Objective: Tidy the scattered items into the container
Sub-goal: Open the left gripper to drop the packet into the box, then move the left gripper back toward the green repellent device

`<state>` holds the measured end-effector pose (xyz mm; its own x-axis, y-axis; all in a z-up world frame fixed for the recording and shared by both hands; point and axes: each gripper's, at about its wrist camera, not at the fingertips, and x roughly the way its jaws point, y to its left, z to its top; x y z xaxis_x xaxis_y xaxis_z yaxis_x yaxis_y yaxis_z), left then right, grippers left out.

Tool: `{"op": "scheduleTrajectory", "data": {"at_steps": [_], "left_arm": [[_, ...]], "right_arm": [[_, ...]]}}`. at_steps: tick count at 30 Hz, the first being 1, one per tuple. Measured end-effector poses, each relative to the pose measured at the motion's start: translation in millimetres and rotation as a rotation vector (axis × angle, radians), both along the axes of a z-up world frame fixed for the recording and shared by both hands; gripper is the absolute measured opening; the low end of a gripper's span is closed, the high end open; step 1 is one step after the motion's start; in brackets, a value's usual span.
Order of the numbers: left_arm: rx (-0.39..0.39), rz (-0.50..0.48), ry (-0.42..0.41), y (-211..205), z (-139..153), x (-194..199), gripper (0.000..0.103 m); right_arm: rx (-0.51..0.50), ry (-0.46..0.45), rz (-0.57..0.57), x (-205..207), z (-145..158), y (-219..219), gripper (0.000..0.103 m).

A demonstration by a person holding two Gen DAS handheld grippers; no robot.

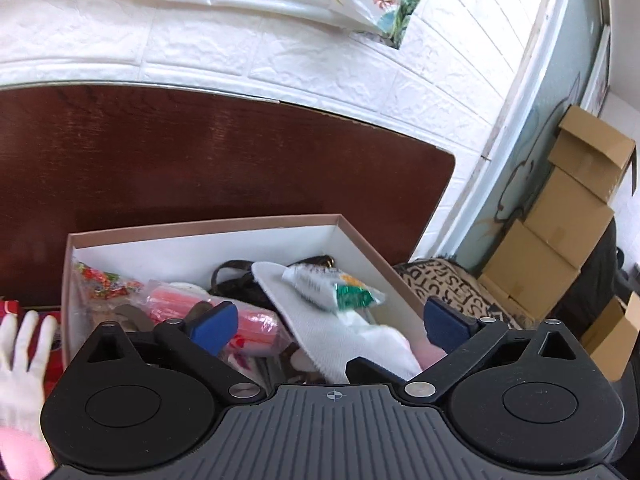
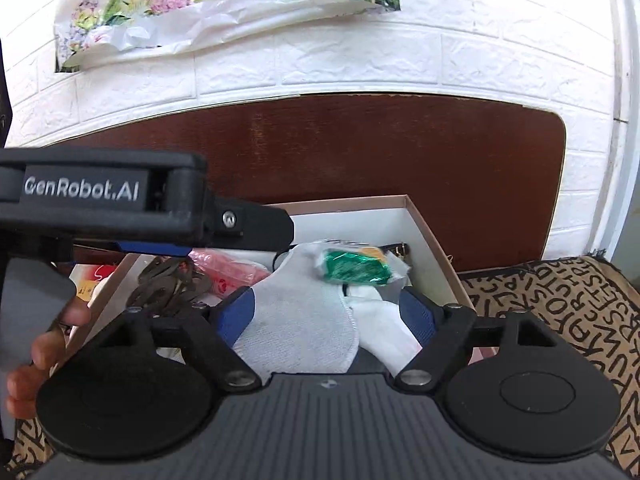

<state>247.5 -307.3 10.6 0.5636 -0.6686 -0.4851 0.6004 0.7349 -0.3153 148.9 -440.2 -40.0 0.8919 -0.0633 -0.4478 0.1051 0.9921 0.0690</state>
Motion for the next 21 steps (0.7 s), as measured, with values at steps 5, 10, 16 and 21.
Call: {"op": "scheduleTrajectory", "data": {"at_steps": [5,10,16,21], "left_arm": [[0.021,-0.001,-0.009,10,0,-19,0.103],[0.04,0.023,-0.033,30,6,-45,0.103],[0.058,0.08,-0.036,60,5,-78,0.103],[0.07,0.142,-0.022,90,-1,-106,0.103]], "right_arm": [[-0.01,-0.017,0.002,-12,6,10,0.098],[0.001,-0.019,0.011,-27,11,22,0.1],[0.029,-0.011,0.05,-53,13,48,0.102],[0.03,0.002,0.093,-76,9,80,0.102]]}}
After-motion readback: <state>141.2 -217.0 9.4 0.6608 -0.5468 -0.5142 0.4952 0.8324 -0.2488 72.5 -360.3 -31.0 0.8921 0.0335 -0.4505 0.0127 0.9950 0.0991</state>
